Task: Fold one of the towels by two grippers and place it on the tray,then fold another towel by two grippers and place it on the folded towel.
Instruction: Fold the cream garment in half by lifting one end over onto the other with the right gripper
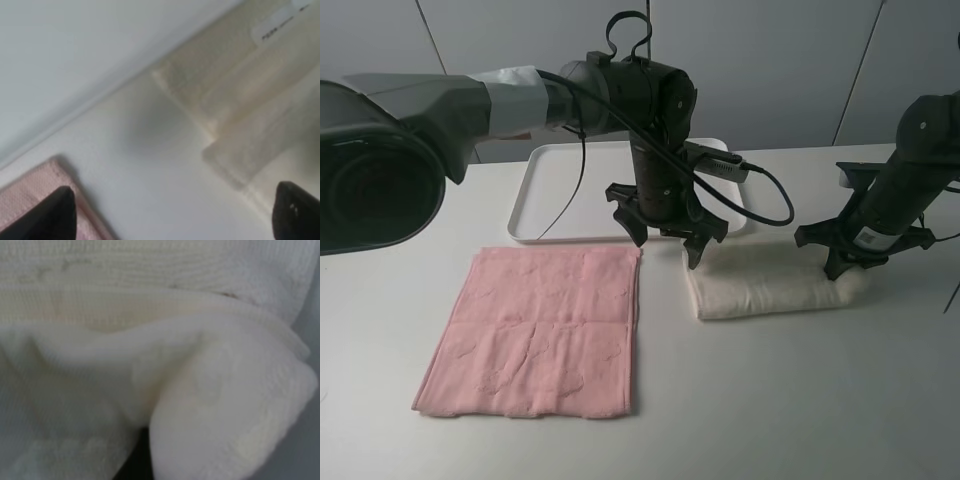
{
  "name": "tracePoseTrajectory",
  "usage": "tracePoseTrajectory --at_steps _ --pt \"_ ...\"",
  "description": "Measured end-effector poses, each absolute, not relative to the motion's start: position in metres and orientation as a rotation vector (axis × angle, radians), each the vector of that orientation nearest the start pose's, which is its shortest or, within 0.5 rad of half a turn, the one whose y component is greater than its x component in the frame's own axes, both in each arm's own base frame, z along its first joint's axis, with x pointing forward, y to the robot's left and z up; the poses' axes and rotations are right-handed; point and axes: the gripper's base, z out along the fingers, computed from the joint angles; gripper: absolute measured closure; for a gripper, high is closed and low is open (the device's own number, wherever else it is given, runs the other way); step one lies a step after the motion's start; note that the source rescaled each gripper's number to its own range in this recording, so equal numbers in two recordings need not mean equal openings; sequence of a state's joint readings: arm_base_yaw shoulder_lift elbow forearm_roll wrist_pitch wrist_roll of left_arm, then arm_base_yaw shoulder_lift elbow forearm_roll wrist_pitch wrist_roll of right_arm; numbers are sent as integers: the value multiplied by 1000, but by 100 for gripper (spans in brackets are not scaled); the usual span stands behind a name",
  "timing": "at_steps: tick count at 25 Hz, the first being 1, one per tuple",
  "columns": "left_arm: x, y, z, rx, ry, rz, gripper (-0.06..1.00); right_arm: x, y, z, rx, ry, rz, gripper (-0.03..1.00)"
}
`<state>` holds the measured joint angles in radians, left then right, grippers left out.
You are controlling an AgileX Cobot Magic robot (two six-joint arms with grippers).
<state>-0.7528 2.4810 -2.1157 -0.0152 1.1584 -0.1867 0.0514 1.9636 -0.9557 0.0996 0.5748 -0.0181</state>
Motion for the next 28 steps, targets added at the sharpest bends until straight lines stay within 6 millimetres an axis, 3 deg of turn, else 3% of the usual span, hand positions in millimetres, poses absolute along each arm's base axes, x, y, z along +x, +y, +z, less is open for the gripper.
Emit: tracePoseTrajectory --at_steps 5,16,28 --pt "368 -348 130 840 2912 -118 -6 319 22 92 17 3065 103 89" --pt "370 -347 104 843 2943 -62 -6 319 23 92 3 3063 130 89" --pt "371 -346 103 840 2940 -51 -6 319 24 94 4 3067 149 89"
